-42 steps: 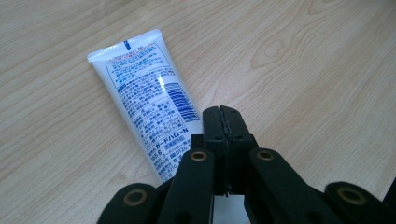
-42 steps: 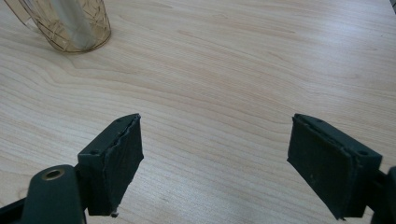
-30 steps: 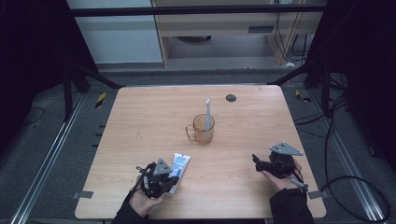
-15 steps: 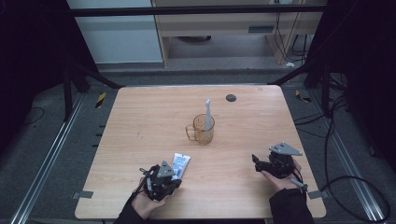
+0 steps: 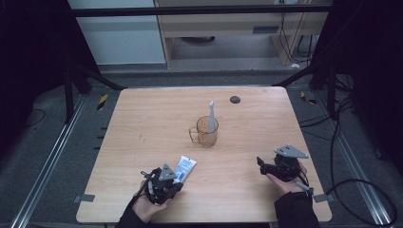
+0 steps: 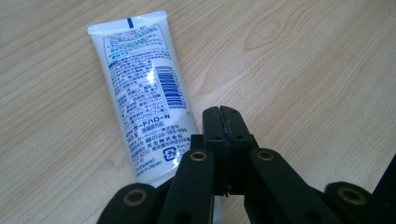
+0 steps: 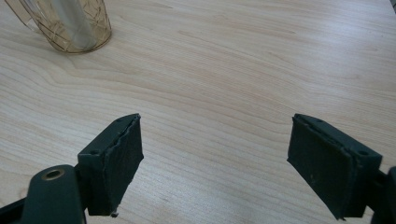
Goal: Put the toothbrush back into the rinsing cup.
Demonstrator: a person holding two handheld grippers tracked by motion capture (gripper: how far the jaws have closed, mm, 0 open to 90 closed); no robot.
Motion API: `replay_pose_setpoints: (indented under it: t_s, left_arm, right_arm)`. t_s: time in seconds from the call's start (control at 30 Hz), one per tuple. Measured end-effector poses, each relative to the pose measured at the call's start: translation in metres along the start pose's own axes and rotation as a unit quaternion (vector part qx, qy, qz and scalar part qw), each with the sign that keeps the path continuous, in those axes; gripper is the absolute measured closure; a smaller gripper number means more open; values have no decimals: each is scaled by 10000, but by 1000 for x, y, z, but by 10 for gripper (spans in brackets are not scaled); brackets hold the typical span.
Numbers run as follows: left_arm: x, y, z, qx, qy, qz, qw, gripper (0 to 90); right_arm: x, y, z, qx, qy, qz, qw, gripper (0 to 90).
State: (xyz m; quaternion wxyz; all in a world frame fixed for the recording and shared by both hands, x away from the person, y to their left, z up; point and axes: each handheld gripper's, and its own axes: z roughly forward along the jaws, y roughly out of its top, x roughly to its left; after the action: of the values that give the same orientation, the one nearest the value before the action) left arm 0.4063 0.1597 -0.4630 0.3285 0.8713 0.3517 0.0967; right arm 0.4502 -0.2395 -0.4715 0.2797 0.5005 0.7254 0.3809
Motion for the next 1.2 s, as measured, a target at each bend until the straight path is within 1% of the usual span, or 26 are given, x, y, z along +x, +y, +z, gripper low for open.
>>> replay_pose_setpoints:
  t_s: [0.13, 0.27, 0.33, 0.43, 0.47, 0.53, 0.63, 0.73, 0.83, 1.0, 1.07, 1.1, 1.2]
  left_arm:
    - [3, 4, -10, -186, 42, -38, 9998, 896]
    - [10, 10, -22, -396, 158, -143, 9990, 878]
    - [16, 11, -27, -491, 255, -208, 9982, 857]
    - [24, 13, -35, -606, 374, -392, 9967, 824]
    - [26, 13, -36, -622, 396, -464, 9962, 808]
    - [32, 15, -38, -630, 474, -541, 9954, 767]
    - [39, 17, -39, -589, 555, -634, 9947, 689]
    - [43, 20, -37, -438, 609, -704, 9947, 587]
    - [45, 23, -37, -419, 689, -685, 9944, 510]
    - [46, 27, -36, -262, 748, -648, 9948, 391]
    - [45, 28, -36, -235, 792, -630, 9946, 359]
    - [45, 29, -35, -193, 777, -608, 9949, 341]
    - [44, 32, -34, -67, 764, -563, 9955, 302]
  right_arm:
    - [-1, 0, -1, -14, -13, 24, 10000, 178]
    - [-1, 0, -1, -18, -20, 20, 10000, 178]
    - [-2, 0, -1, -16, -23, 18, 10000, 178]
    - [-2, 1, -3, -17, -19, 68, 10000, 179]
    - [-3, 2, -3, -40, -24, 55, 10000, 179]
    - [-3, 1, -4, -37, -39, 80, 10000, 181]
    - [-5, 0, -3, -4, -49, 93, 9999, 183]
    - [-6, 0, -4, 11, -55, 133, 9999, 183]
    - [-8, 1, -5, 17, -56, 159, 9999, 183]
    - [-8, 2, -5, 10, -76, 179, 9998, 182]
    - [-8, 2, -4, 21, -68, 148, 9999, 181]
    - [-7, 2, -4, 38, -63, 166, 9998, 180]
    - [-7, 2, -3, 49, -86, 122, 9999, 179]
